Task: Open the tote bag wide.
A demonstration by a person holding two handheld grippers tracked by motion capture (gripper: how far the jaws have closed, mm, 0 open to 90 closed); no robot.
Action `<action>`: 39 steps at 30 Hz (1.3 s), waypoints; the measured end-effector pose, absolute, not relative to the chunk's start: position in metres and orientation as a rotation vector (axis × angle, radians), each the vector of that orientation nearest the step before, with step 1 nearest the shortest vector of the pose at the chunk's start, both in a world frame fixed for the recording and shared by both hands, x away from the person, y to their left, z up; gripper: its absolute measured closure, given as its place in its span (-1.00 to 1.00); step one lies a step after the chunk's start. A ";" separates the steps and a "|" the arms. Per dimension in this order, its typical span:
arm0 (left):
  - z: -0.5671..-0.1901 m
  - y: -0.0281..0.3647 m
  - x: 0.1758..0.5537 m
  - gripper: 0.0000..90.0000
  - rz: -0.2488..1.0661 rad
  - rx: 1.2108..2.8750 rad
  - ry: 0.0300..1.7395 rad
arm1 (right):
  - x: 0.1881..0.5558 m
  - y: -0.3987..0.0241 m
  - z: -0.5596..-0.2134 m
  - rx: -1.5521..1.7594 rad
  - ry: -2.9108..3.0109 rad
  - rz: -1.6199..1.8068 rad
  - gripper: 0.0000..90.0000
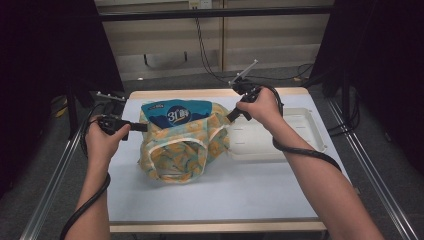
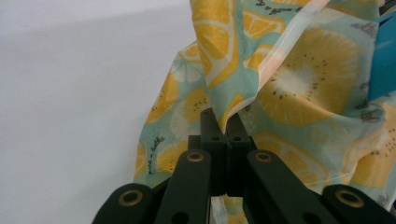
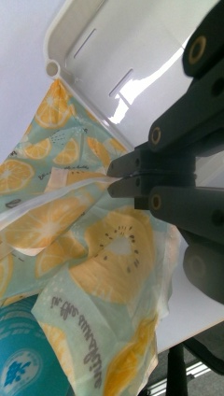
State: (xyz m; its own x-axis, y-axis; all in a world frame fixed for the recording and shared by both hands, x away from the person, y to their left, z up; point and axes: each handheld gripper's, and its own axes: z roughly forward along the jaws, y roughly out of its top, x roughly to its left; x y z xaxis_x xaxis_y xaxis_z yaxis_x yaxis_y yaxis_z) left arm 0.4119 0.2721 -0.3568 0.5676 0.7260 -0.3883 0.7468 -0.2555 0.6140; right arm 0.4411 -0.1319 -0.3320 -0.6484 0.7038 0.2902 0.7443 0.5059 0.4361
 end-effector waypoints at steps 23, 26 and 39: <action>-0.390 0.271 0.399 1.00 0.018 2.045 1.232 | 0.449 -0.129 -0.367 -1.283 -2.688 -0.758 1.00; -0.392 0.275 0.400 1.00 0.032 2.044 1.248 | 0.450 -0.127 -0.371 -1.284 -2.696 -0.745 1.00; -0.415 0.292 0.407 1.00 0.029 2.022 1.349 | 0.464 -0.110 -0.390 -1.281 -2.719 -0.717 1.00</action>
State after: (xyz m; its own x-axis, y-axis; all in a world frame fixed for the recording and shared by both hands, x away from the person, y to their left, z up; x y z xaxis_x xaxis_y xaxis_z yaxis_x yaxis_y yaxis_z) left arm 0.4071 0.2924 -0.4152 0.4584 0.8193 -0.3443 0.8038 -0.2169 0.5540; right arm 0.4640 -0.1099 -0.3896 -0.6552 0.7170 0.2379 0.7411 0.5489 0.3866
